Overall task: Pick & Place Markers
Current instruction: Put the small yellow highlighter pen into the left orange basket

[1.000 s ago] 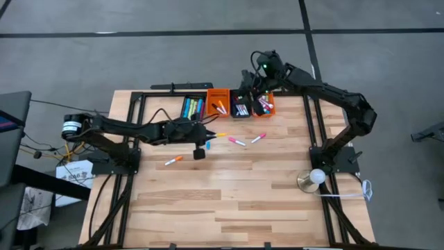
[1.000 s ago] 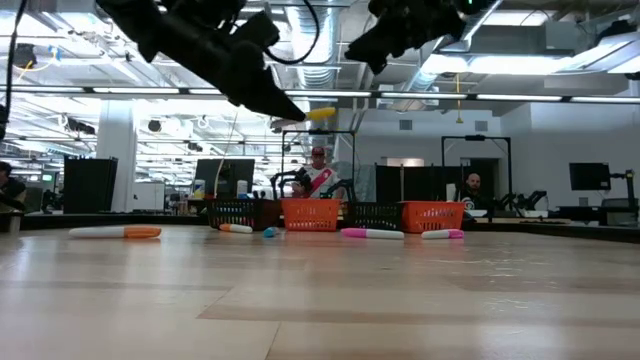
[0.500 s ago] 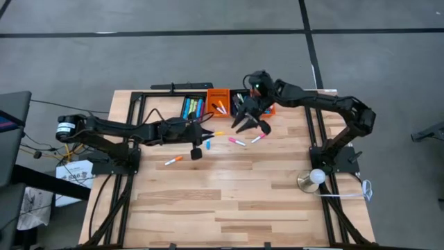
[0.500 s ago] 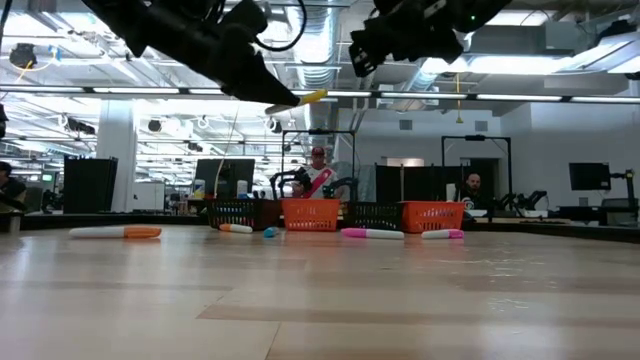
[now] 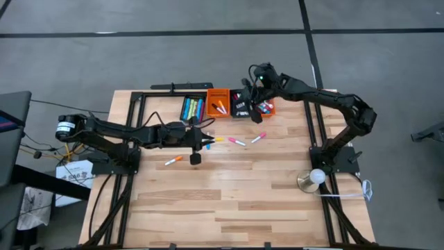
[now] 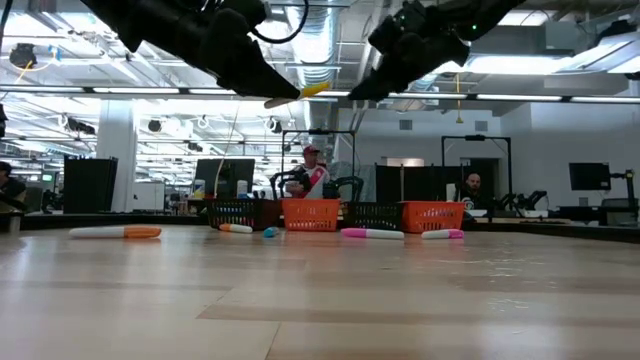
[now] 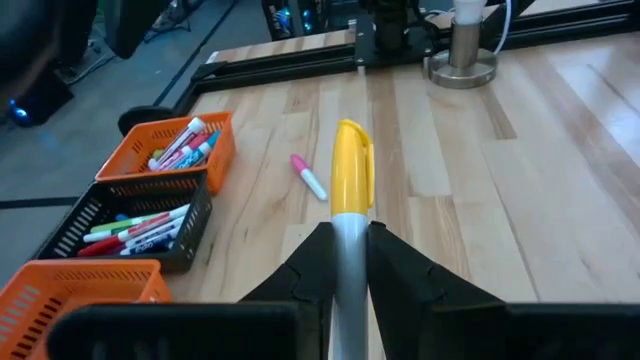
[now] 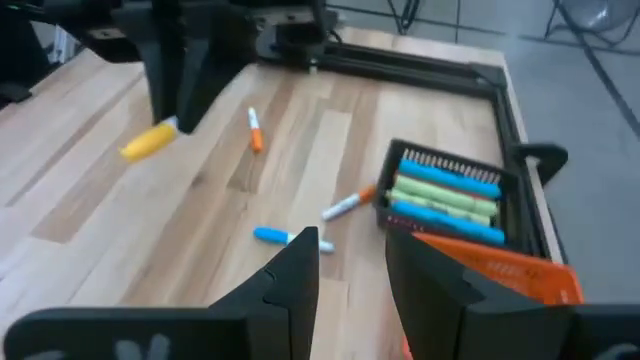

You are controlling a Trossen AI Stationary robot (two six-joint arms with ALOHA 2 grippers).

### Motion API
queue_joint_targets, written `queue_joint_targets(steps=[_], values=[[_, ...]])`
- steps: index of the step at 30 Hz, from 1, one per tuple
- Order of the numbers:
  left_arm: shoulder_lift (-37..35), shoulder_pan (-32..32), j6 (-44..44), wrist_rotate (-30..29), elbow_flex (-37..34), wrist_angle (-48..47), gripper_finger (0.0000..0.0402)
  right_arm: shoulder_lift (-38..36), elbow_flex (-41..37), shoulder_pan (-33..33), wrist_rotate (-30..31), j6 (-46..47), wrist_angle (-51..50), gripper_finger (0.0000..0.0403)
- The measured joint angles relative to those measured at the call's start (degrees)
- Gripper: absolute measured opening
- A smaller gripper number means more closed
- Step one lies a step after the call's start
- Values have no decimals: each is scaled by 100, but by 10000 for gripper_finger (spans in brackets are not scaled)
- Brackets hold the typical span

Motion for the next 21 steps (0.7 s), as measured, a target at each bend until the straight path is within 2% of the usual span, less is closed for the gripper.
queue_joint_targets(steps=[4,9,16,21], values=[[2,-57,-11,-33,0,0,51,47,1,-112,-342,-113,-288,108],[-2,-90,-12,-289,0,-4,51,372,0,24,-1306,-615,-734,108],[-2,-85,-16,-354,0,29,51,1004,-2,541,-1457,-681,-152,108],[-2,-73,-14,-372,0,37,51,1146,-2,924,-1455,-700,200,108]])
